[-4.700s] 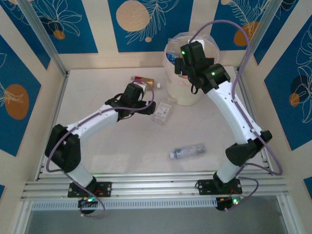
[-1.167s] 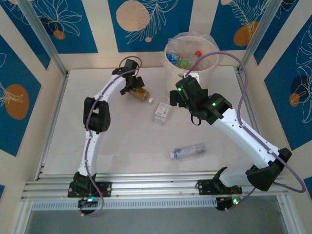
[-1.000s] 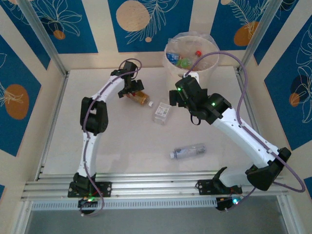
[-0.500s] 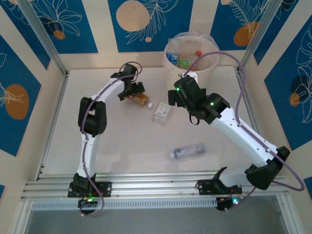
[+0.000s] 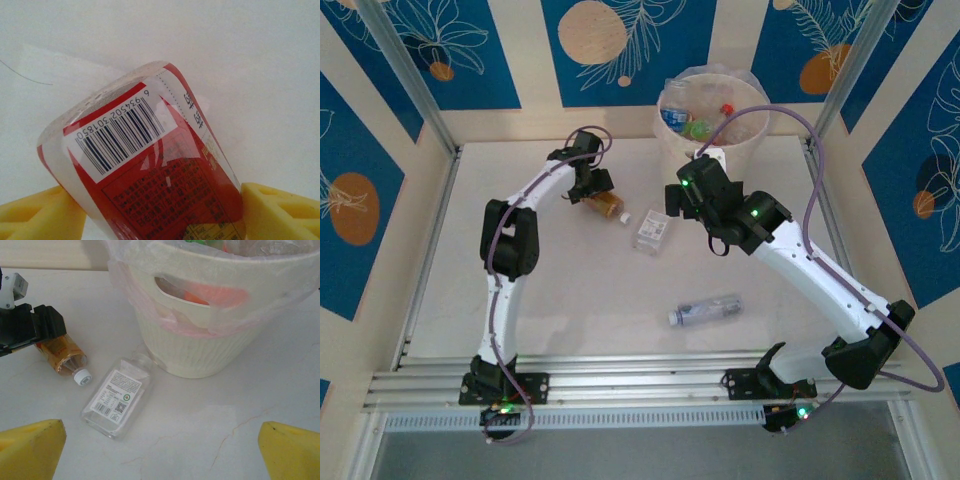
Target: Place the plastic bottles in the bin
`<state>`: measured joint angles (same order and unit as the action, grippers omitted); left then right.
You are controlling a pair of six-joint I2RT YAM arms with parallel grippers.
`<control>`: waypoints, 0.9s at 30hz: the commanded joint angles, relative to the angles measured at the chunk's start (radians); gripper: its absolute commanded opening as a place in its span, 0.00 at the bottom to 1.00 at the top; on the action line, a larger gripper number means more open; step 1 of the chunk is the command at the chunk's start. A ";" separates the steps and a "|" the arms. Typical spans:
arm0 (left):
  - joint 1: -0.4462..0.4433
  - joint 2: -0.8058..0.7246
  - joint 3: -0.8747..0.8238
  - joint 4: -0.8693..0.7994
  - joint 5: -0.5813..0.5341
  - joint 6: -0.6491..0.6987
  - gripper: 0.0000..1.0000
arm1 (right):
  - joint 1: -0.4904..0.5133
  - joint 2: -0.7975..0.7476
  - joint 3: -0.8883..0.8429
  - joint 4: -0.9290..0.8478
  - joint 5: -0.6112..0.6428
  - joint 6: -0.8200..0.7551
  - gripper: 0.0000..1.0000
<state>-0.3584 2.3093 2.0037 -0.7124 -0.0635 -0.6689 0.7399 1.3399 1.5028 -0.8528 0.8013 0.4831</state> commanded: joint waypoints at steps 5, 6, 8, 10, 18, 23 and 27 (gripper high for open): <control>-0.006 0.003 0.084 -0.165 0.032 0.232 0.76 | 0.008 -0.019 -0.006 0.003 0.032 0.036 0.99; -0.006 0.014 0.113 -0.206 0.041 0.273 0.76 | 0.008 -0.020 -0.007 0.003 0.034 0.037 0.99; -0.006 0.025 0.149 -0.266 0.058 0.335 0.76 | 0.008 -0.020 -0.008 0.004 0.035 0.039 0.99; -0.006 0.017 0.150 -0.289 0.069 0.379 0.77 | 0.008 -0.018 -0.011 0.007 0.036 0.041 0.99; -0.010 -0.034 0.113 -0.267 0.067 0.398 1.00 | 0.007 -0.012 -0.008 0.010 0.032 0.043 0.99; -0.011 -0.023 0.110 -0.265 0.060 0.359 1.00 | 0.008 -0.013 -0.004 0.008 0.027 0.041 0.99; -0.025 -0.001 0.115 -0.254 0.047 0.343 0.99 | 0.008 -0.012 -0.004 0.010 0.026 0.038 0.99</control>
<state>-0.3653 2.3142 2.1193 -0.9543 -0.0113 -0.3088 0.7406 1.3388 1.5028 -0.8528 0.8085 0.4984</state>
